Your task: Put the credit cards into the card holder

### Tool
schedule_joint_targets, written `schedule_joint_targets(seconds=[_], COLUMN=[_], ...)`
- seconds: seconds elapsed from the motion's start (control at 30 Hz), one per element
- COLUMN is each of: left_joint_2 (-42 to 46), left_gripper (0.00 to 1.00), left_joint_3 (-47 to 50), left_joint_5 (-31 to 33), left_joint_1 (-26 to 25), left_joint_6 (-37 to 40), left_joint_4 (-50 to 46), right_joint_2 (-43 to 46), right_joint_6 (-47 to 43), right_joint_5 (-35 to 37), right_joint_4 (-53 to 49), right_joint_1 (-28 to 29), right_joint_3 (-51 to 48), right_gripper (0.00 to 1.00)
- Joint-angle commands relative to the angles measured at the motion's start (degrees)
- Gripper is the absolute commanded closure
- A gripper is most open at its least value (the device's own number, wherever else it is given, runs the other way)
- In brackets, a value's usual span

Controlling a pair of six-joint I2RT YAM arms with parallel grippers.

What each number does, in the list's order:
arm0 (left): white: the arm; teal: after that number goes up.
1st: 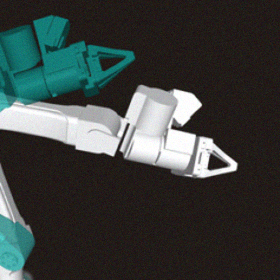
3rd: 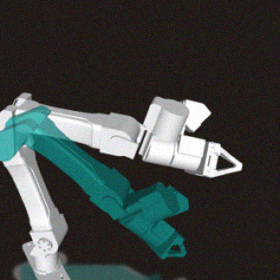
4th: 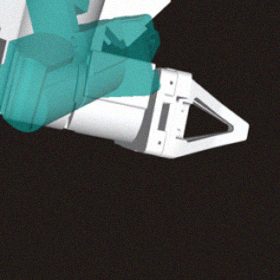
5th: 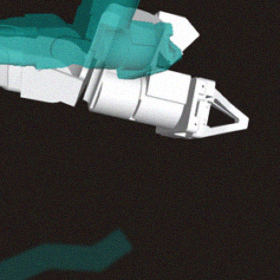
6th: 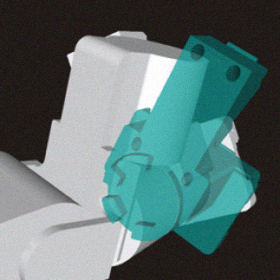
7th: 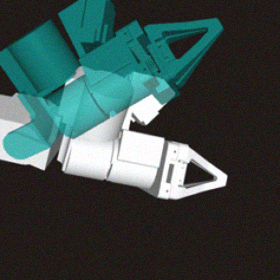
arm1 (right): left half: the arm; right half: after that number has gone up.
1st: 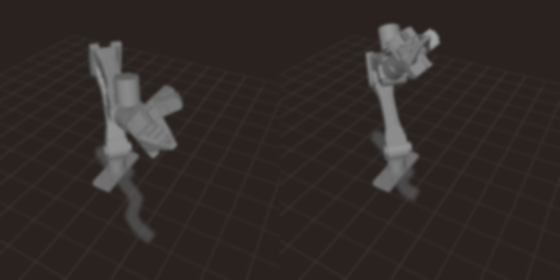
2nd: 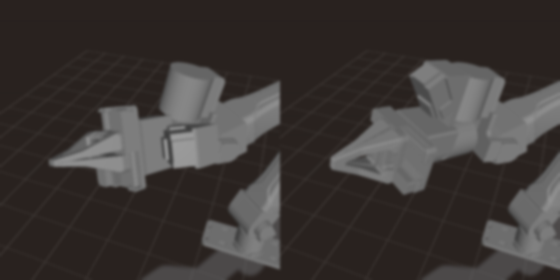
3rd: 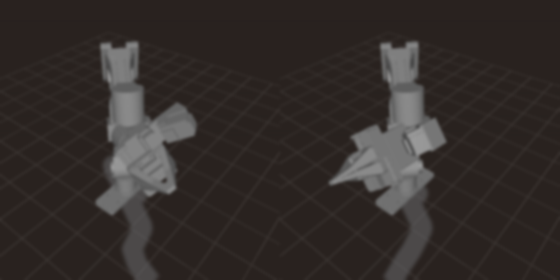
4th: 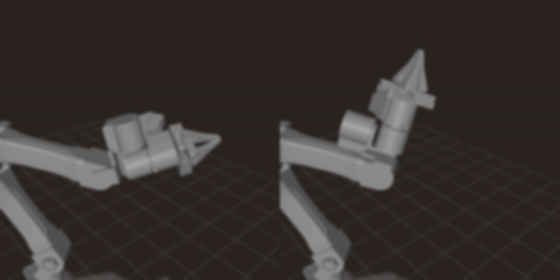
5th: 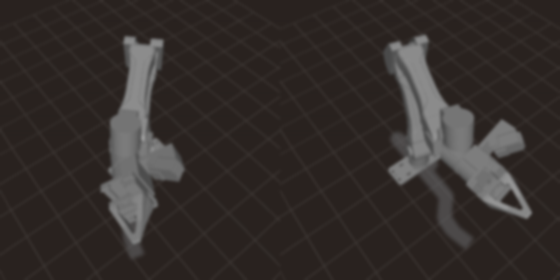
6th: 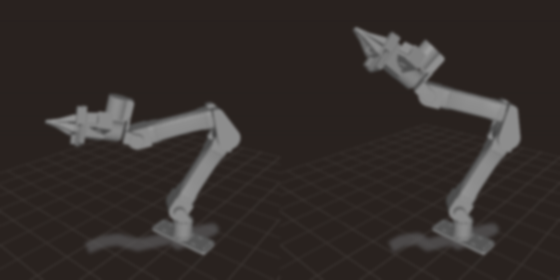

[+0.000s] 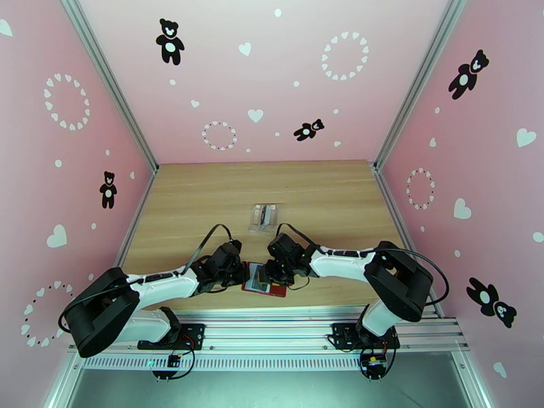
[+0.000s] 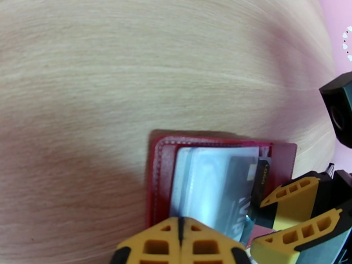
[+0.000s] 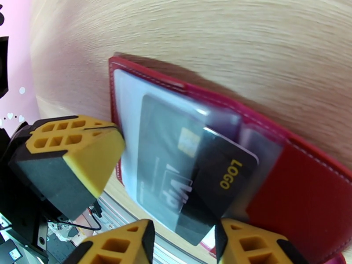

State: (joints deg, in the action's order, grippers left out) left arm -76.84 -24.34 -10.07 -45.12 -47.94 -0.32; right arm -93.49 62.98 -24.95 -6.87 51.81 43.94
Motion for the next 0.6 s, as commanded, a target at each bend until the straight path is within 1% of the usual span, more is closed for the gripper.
schedule_joint_targets(seconds=[0.0,0.37,0.57], left_joint_2=[-0.60,0.35,2.76], left_gripper=[0.99,0.98,0.96], left_joint_3=[1.74,1.90,2.05], left_joint_5=[0.38,0.57,1.30], left_joint_1=[-0.75,-0.84,-0.84], left_joint_6=[-0.57,-0.86,-1.01], left_joint_4=[-4.11,-4.29,-5.76], right_joint_2=[-1.17,-2.37,-1.83], right_joint_6=[0.40,0.47,-0.51], right_joint_5=[-0.59,-1.69,-1.28], right_joint_4=[1.03,2.57,1.53], right_joint_1=[0.46,0.98,0.98], right_joint_3=[1.89,2.92,2.99], right_gripper=[0.59,0.60,0.60])
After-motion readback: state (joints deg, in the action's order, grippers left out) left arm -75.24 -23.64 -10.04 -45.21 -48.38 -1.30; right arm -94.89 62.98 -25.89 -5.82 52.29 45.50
